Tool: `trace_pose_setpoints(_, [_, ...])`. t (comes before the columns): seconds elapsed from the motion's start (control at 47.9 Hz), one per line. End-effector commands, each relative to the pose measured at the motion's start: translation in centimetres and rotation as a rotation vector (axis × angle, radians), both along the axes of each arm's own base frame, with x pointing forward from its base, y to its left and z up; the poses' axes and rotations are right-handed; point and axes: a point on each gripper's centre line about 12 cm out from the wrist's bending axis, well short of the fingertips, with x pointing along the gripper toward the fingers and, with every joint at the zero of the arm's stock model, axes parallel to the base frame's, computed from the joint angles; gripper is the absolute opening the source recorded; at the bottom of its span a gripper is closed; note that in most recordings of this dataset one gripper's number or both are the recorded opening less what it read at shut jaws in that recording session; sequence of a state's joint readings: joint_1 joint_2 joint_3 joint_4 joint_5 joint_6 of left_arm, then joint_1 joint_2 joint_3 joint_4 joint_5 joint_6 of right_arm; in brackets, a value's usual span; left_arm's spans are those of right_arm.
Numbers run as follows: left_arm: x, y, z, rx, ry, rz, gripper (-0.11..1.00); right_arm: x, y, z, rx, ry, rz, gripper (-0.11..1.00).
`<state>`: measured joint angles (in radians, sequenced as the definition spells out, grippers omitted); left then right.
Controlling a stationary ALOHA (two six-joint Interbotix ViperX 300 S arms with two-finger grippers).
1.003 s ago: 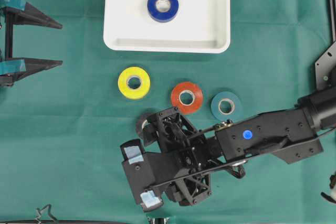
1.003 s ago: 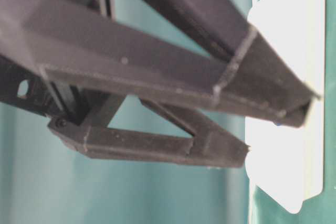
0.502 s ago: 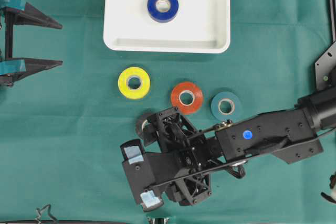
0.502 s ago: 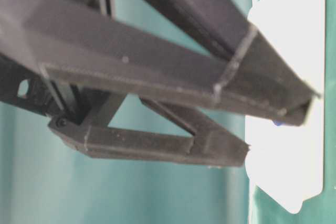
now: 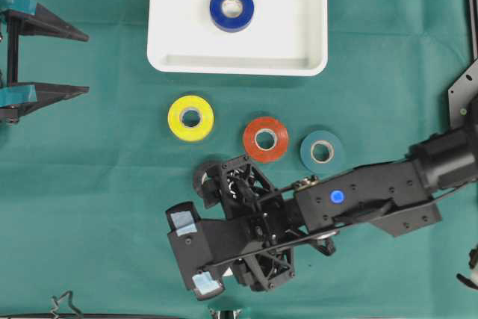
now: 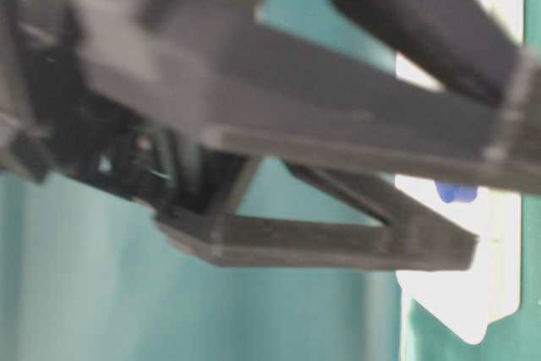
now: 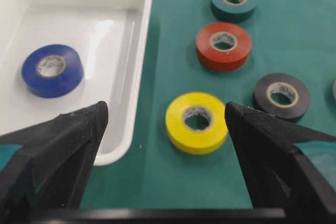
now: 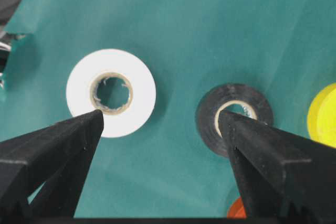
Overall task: Pick up the tape from a random location and place it into the white case.
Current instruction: 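Lower the right gripper over the white tape roll's rim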
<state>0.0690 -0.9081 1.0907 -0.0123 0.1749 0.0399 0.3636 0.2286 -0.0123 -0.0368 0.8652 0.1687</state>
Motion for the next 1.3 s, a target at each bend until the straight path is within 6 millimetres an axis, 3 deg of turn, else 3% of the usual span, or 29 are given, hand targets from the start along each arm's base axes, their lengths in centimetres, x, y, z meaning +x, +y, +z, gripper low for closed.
trace_pose_setpoints(0.0, [0.2,-0.1,0.5,-0.001,-0.012,-0.003,0.98,0.4,0.1,0.8,0.009,-0.024,-0.004,0.92])
trace_pose_setpoints(0.439, [0.2,-0.1,0.4,0.001,-0.008,-0.003,0.98,2.0,1.3,-5.1,-0.012,0.025,0.017,0.92])
trace_pose_setpoints(0.794, [0.2,-0.1,0.2,-0.002,0.004,-0.003,0.98,2.1,1.7,-9.5,-0.007,0.011,0.03,0.92])
trace_pose_setpoints(1.108, [0.3,-0.1,0.2,-0.002,0.006,-0.003,0.98,2.3,1.7,-11.6,-0.007,0.006,0.034,0.92])
trace_pose_setpoints(1.275, [0.3,0.0,0.2,0.0,0.006,-0.003,0.98,2.3,1.6,-11.6,-0.006,0.005,0.033,0.92])
